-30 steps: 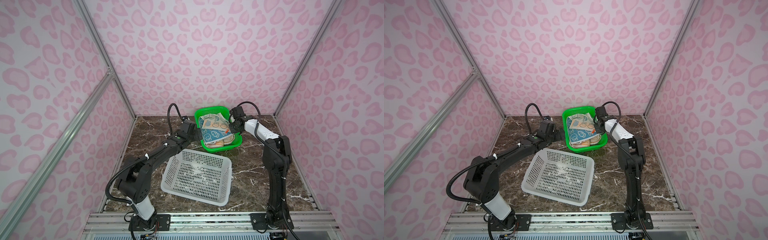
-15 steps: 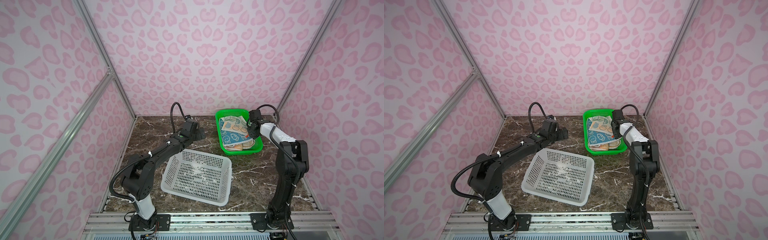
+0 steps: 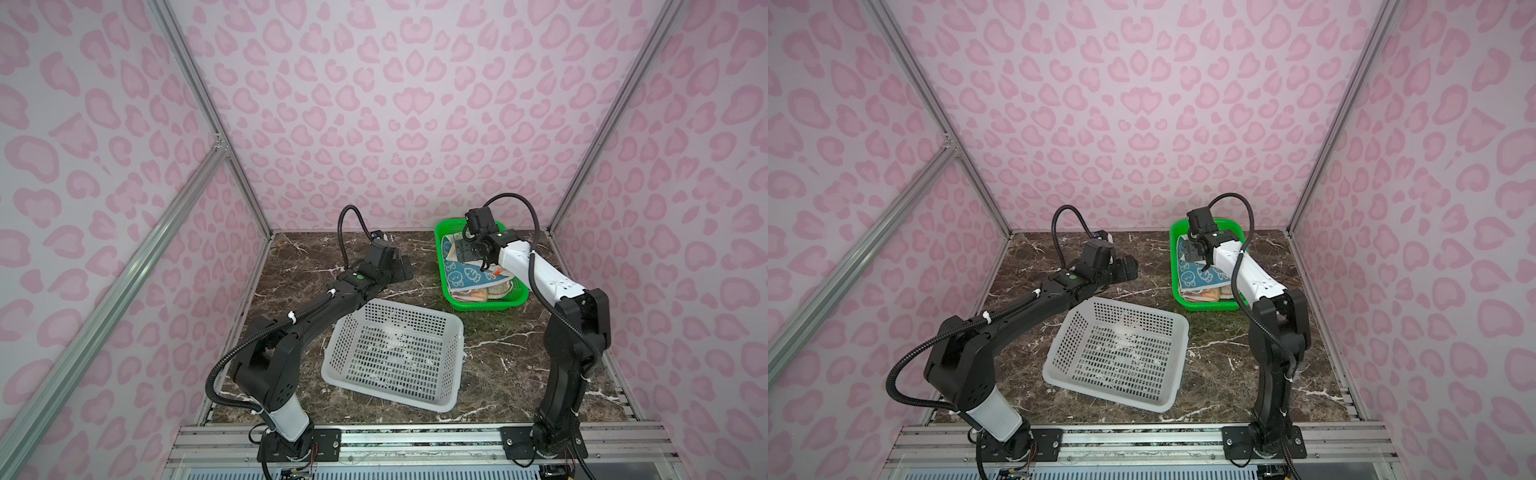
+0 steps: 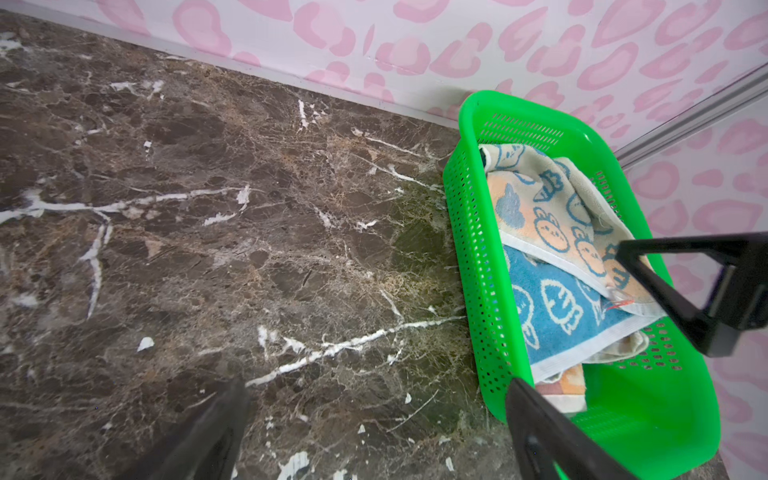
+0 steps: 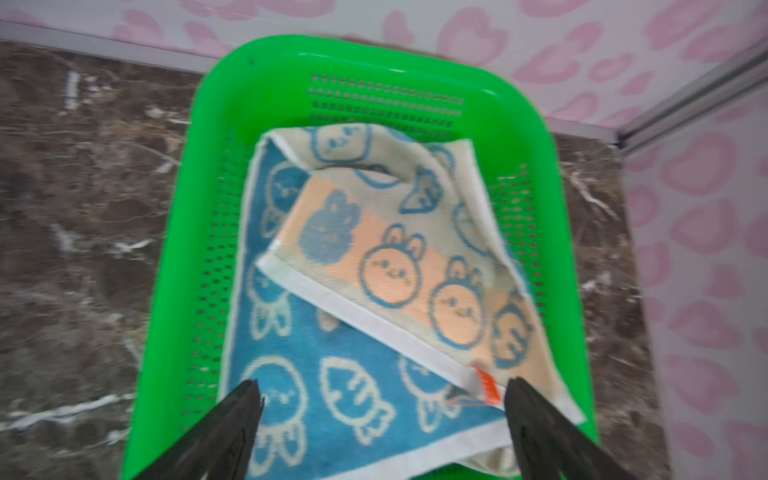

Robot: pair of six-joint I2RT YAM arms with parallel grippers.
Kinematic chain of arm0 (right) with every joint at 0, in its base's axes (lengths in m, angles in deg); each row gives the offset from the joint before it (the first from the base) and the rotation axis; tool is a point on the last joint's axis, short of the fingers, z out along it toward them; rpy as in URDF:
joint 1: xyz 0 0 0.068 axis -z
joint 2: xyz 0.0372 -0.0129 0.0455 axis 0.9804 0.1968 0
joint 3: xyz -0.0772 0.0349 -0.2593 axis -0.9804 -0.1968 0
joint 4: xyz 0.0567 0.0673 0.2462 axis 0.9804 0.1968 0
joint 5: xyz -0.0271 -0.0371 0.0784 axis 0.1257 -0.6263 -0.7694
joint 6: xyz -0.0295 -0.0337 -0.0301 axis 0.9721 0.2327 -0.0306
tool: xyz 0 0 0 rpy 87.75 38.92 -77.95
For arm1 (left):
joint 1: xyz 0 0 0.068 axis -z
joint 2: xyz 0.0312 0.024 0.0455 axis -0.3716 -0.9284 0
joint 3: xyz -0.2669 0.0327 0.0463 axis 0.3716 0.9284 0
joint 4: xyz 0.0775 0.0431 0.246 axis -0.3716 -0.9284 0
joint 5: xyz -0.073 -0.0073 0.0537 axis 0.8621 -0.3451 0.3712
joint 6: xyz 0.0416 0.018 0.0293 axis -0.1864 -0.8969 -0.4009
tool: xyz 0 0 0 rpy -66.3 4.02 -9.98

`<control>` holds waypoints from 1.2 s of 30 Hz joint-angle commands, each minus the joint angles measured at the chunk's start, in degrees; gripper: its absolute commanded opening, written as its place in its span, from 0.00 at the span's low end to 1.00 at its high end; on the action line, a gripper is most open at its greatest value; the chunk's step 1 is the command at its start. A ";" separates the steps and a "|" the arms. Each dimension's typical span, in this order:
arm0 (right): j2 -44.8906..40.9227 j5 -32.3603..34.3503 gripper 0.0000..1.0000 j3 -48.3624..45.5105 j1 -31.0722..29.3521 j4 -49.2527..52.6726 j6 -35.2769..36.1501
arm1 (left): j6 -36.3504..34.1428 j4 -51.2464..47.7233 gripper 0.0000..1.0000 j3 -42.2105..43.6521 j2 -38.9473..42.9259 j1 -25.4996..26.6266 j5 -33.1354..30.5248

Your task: Fold and stack the towels

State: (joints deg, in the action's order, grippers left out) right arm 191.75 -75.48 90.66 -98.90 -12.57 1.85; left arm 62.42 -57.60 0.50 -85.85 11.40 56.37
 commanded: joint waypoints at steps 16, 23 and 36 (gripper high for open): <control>14.82 -5.33 0.49 11.36 -4.99 5.28 -6.05 | 0.89 1.01 0.97 2.90 2.70 -0.08 -0.94; 12.32 -3.74 0.28 6.81 -3.67 4.36 -3.31 | 0.81 1.10 0.97 2.48 1.83 -0.05 -0.70; 0.91 3.16 0.02 -10.69 0.08 1.36 -1.59 | 1.60 1.66 0.97 0.45 -0.71 0.00 1.79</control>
State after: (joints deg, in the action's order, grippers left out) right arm 194.14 -75.77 82.92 -99.51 -10.58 -0.14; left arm 63.16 -57.57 1.90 -85.90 11.35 57.18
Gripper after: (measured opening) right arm 0.171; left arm 0.974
